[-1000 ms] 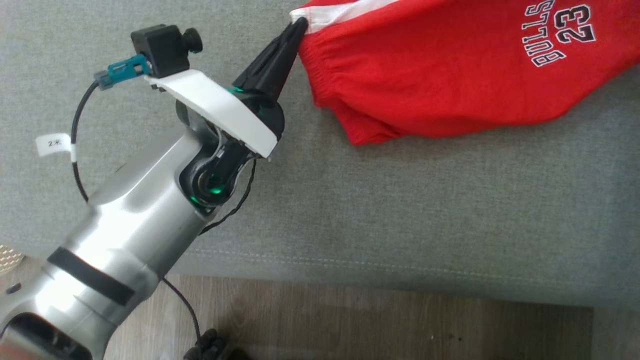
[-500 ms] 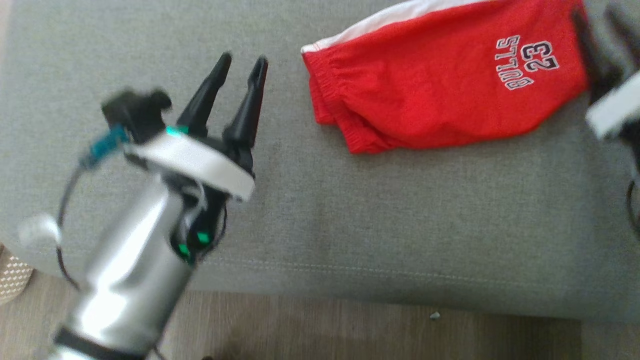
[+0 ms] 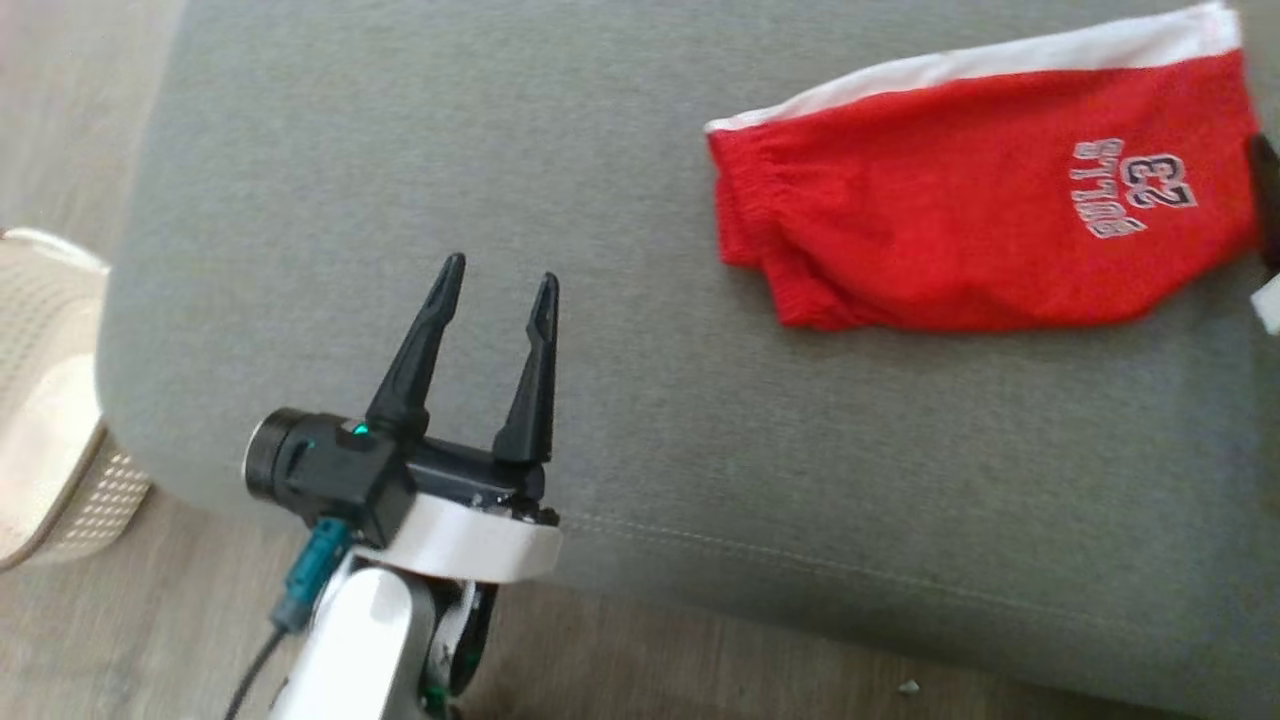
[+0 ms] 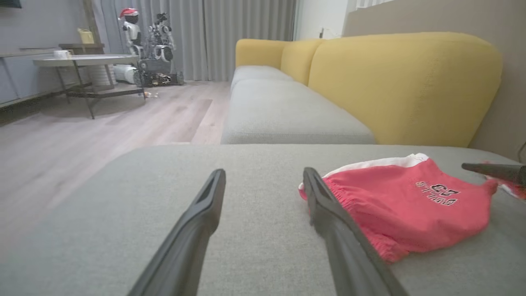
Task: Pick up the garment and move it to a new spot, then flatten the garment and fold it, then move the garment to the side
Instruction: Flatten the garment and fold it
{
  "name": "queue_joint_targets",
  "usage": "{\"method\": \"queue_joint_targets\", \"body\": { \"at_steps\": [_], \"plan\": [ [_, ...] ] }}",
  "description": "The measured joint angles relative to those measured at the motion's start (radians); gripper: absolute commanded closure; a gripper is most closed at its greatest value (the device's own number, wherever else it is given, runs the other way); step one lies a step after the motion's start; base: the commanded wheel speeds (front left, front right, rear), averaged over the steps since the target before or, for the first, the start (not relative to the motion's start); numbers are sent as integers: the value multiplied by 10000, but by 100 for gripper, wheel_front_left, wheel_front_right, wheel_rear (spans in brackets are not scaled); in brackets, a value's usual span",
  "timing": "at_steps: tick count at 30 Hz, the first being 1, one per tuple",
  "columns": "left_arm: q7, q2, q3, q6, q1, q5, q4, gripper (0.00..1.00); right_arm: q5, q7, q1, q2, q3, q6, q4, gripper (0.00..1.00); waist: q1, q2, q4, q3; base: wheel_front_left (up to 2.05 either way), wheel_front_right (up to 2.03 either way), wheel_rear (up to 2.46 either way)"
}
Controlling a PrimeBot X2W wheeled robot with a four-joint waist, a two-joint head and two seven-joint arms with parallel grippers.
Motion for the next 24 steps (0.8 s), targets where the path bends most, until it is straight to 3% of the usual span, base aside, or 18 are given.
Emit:
{"method": "queue_joint_targets", "body": {
  "at_steps": [10, 15, 16, 17, 18, 19, 24],
  "plan": [
    [0, -71, -589, 502, 224, 520, -372, 0, -2006, 378, -1468, -539, -107, 0, 2240, 0, 0, 0, 885, 336, 0, 0, 0],
    [0, -71, -974, 717, 220, 516, -380, 0, -3062, 437, -1941, -458, -596, 4, 3302, 0, 0, 0, 1015, 299, 0, 0, 0],
    [0, -71, -997, 748, 219, 514, -380, 0, -3070, 435, -1998, -374, -675, 2, 3427, 27, 0, 0, 1012, 281, 0, 0, 0],
    [0, -71, -995, 763, 219, 514, -382, 0, -3066, 435, -2036, -263, -729, 2, 3540, 66, 0, 0, 995, 267, 0, 0, 0],
    [0, -71, -995, 767, 218, 514, -382, 0, -3064, 435, -2088, -173, -744, 0, 3628, 94, 0, 0, 971, 254, 0, 0, 0],
    [0, -71, -995, 767, 217, 516, -382, 0, -3049, 441, -2142, -105, -734, -2, 3708, 100, 0, 0, 943, 241, 0, 0, 0],
    [0, -71, -957, 767, 204, 516, -405, 0, -2466, 573, -2284, 370, -401, -2, 3781, 100, 0, 0, 671, 165, 0, 0, 0]
  ]
}}
